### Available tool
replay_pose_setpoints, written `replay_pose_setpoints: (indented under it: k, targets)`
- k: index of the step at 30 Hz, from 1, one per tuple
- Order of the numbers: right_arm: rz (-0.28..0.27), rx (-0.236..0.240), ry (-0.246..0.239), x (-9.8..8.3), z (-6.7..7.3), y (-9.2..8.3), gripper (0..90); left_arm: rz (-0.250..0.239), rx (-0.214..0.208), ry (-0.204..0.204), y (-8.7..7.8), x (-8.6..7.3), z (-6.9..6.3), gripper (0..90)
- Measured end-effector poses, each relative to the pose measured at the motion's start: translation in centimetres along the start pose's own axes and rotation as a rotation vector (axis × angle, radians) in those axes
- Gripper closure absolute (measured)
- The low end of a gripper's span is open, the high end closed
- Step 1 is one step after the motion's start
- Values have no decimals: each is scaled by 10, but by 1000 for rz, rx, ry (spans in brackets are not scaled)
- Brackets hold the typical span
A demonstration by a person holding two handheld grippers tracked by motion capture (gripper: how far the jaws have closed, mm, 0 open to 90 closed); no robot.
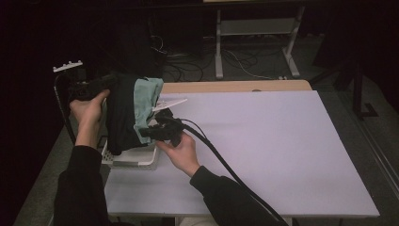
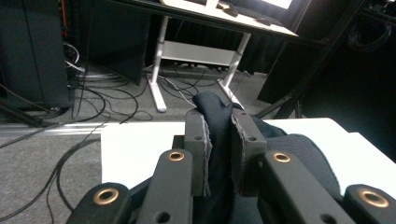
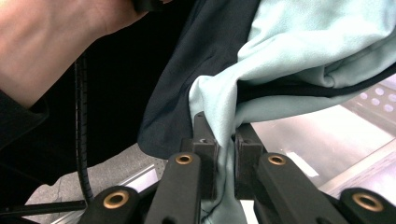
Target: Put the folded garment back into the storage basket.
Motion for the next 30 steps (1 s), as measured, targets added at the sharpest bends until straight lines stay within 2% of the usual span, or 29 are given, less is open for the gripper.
replay_pose_setpoints:
  k: [6, 16, 24, 30]
  targets:
    - [11, -17, 25, -12, -4, 15, 817, 0, 12, -4, 3, -13, 10, 774]
    - [25, -22, 75, -27, -5, 34, 818, 45, 36, -19, 11, -29, 19, 774]
    - [39, -22, 117, -34, -6, 42, 817, 67, 60, -51, 13, -41, 29, 773]
    - [66, -33, 115, -41, -7, 45, 812, 99, 71, -64, 17, -50, 35, 772]
Point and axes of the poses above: each handheld gripper's, and its own axes: y roughly forward along the jaws, x roughly out of its top, z roughly to its left, the point moved 3 cm from there along y, roughly forward along the jaws, and after that the axes turned 3 degrees about -z, right-handed, at the moved point
